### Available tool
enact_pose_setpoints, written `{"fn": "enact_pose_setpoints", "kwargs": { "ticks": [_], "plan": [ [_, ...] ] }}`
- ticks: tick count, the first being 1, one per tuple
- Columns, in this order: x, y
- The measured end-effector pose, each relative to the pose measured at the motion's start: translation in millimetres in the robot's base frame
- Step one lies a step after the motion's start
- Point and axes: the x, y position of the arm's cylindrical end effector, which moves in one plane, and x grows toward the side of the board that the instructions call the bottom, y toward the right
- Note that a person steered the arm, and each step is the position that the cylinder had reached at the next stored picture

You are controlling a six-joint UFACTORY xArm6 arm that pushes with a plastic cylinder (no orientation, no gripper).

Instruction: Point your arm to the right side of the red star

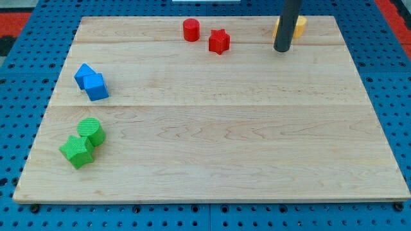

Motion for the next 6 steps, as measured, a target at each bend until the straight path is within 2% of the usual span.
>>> {"fn": "enact_pose_setpoints", "kwargs": {
  "ticks": [4, 6],
  "plan": [
    [18.1, -24.7],
    [-11.5, -77.0]
  ]
}}
